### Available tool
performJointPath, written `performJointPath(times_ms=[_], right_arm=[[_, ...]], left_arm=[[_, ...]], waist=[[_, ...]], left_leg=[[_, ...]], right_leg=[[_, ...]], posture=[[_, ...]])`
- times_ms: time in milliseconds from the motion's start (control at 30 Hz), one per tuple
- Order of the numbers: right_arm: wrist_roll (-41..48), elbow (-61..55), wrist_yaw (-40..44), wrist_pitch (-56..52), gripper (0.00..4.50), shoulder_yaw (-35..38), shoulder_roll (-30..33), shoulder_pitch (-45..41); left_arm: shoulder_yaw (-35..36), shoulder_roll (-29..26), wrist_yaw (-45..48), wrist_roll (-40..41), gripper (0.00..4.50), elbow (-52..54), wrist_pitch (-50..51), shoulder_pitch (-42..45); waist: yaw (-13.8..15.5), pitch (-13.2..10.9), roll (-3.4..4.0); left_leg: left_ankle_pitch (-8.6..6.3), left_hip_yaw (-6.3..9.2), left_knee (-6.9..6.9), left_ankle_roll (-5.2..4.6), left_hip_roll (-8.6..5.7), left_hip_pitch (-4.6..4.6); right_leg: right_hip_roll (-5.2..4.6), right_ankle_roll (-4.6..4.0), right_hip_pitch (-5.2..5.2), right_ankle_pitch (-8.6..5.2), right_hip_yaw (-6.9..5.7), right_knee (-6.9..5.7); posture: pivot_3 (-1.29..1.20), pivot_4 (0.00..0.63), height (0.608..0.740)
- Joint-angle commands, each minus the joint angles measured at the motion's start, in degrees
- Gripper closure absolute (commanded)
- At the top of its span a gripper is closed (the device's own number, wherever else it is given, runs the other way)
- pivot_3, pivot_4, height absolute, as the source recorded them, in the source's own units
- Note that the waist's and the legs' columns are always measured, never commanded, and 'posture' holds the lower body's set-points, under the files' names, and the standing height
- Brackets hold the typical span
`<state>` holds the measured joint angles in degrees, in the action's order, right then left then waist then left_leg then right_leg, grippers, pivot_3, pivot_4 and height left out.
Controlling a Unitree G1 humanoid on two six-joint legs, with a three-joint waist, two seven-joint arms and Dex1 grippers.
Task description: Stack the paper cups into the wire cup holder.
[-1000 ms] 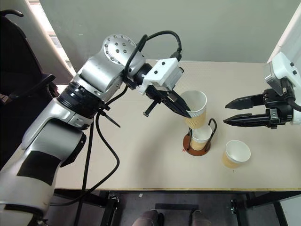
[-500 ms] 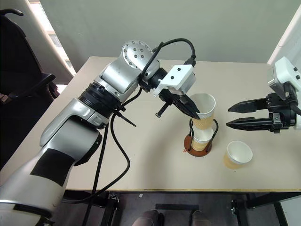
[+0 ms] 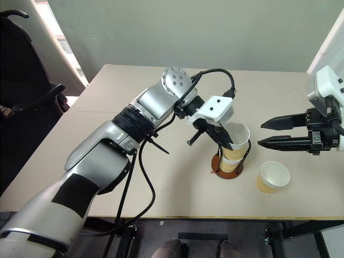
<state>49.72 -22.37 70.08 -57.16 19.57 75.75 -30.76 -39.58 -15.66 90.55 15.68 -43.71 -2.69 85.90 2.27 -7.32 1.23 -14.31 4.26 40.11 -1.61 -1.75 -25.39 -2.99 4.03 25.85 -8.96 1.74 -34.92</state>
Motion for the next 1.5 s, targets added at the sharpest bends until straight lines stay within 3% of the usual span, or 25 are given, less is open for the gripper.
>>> performJointPath(times_ms=[33,300,400,533,700,833,1000,1233,1500], right_arm=[[0.8,-0.7,-0.8,-0.4,2.21,3.2,1.7,0.1],[0.5,-2.0,-5.7,-2.0,2.21,4.9,1.0,1.5],[2.0,-5.0,-8.5,-4.6,2.21,7.1,-0.2,4.1],[1.5,-8.6,-11.0,-8.1,1.67,8.4,-0.3,10.5],[-4.5,-14.4,-11.1,-4.1,0.07,7.2,0.4,20.2],[-4.7,-18.6,-13.7,-5.1,0.03,6.5,-1.8,24.7],[-11.2,-19.7,-16.0,-3.0,0.03,2.3,0.6,31.2],[-20.0,-16.3,-16.3,2.7,0.03,-4.9,3.6,33.9],[-25.7,-12.7,-15.3,8.4,0.03,-16.6,2.6,25.2]], left_arm=[[1.8,0.3,2.0,-0.9,3.58,-1.5,-1.2,2.5],[12.3,1.5,1.6,-1.0,0.81,-5.9,1.2,7.0],[16.4,-0.9,1.9,1.3,0.07,-4.9,6.0,7.1],[19.3,-7.0,2.0,1.8,0.00,-2.3,9.7,3.6],[21.1,-14.2,2.0,6.1,0.00,9.5,16.6,-4.1],[23.0,-21.2,2.0,12.1,0.00,22.0,21.9,-11.4],[23.4,-27.4,2.0,14.7,0.00,29.2,23.4,-17.5],[25.1,-28.0,1.9,13.5,0.00,29.1,23.8,-17.8],[26.3,-27.7,1.9,12.1,0.00,29.8,24.3,-18.8]], waist=[[0.0,0.0,0.00],[0.1,0.0,0.00],[0.1,0.0,0.01],[0.0,0.0,0.05],[0.0,0.1,0.10],[0.1,0.1,0.10],[0.1,0.1,0.11],[-0.2,0.1,0.11],[-0.7,0.1,0.11]], left_leg=[[0.00,0.00,0.00,-0.01,-0.03,0.00],[-0.06,-0.02,0.01,-0.23,-0.25,-0.05],[-0.07,-0.03,-0.01,-0.24,-0.25,-0.05],[-0.08,-0.06,-0.05,-0.23,-0.24,-0.04],[-0.08,-0.06,0.00,-0.22,-0.25,-0.01],[-0.08,-0.05,0.08,-0.23,-0.31,-0.02],[-0.06,-0.02,0.07,-0.25,-0.34,0.17],[-0.08,0.00,0.06,-0.32,-0.37,0.47],[0.01,0.05,0.00,-0.44,-0.36,0.50]], right_leg=[[-0.02,0.03,0.00,-0.01,0.01,0.00],[-0.22,0.25,-0.02,-0.09,0.02,0.05],[-0.21,0.31,-0.02,-0.14,0.03,0.06],[-0.21,0.40,0.01,-0.21,0.06,0.04],[-0.21,0.42,0.00,-0.25,0.08,0.01],[-0.21,0.40,-0.01,-0.23,0.08,0.00],[-0.23,0.39,-0.19,-0.23,0.08,0.01],[-0.27,0.22,-0.51,-0.09,0.09,0.03],[-0.23,0.17,-0.49,0.06,0.10,-0.01]], posture=[[0.00,0.150,0.740],[0.00,0.150,0.740],[0.00,0.150,0.740],[0.00,0.150,0.740],[0.00,0.150,0.740],[0.00,0.150,0.740],[0.00,0.150,0.740],[0.00,0.150,0.740],[0.00,0.150,0.740]])
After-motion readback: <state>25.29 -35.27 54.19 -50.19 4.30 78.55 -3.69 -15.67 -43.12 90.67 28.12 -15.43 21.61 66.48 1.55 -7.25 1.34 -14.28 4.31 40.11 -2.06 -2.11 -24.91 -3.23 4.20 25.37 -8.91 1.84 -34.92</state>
